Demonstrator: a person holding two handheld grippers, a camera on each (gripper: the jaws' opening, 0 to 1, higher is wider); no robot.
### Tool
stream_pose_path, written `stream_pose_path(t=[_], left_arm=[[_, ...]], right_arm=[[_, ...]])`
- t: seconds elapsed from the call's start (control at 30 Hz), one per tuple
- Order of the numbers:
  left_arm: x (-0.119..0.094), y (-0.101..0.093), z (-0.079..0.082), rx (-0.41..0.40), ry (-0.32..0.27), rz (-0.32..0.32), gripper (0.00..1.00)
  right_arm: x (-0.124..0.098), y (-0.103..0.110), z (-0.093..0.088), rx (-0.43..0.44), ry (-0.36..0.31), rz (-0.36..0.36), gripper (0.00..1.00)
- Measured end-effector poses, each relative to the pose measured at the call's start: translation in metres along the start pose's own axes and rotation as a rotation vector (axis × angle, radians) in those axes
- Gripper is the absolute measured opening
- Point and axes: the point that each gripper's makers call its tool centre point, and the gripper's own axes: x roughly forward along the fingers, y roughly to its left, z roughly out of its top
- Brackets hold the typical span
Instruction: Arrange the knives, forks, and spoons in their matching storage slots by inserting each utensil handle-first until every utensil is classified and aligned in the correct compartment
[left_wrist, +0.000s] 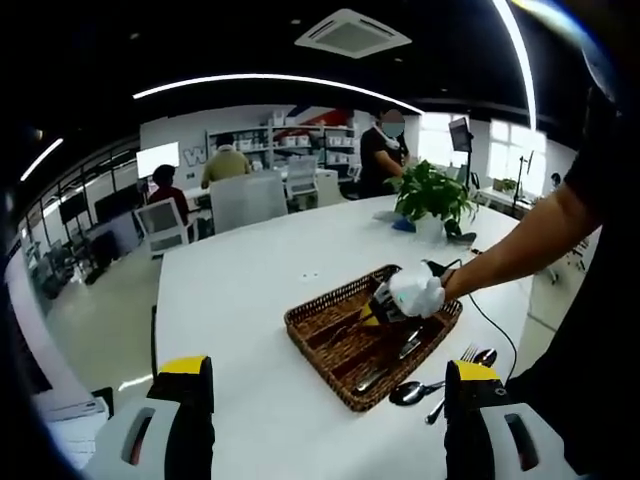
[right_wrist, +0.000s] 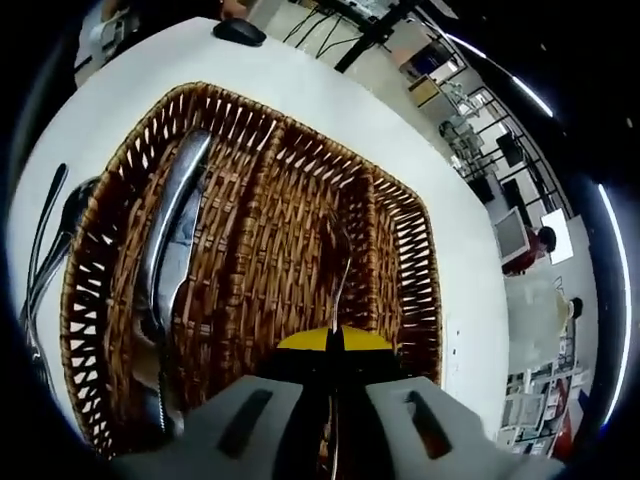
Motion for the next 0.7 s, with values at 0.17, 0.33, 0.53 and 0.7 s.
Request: stream_pose_path(t=[0.17,0.33,0.53,0.7], left_arm=[[0.000,0.005,-0.002,0.001,0.004,0.006,1.00],[0.001,0.007,-0.002,0.004,0.006,0.003,1.00],[0.001,0.007,-0.003,0.000,0.006,0.003,1.00],[0.000,0.007,-0.001,0.006,0.002,-0.002,1.00]], right_arm=[[0.006,0.002,-0.006,-0.020,0.016,0.007,0.00],[0.008,0.002,-0.010,-0.021,0.040,0.012,0.00],[0.009,0.002,-0.010,-0.025,0.048,0.026,0.00],[0.014,0.005,-0.008,-0.023,0.049,0.065,0.00]])
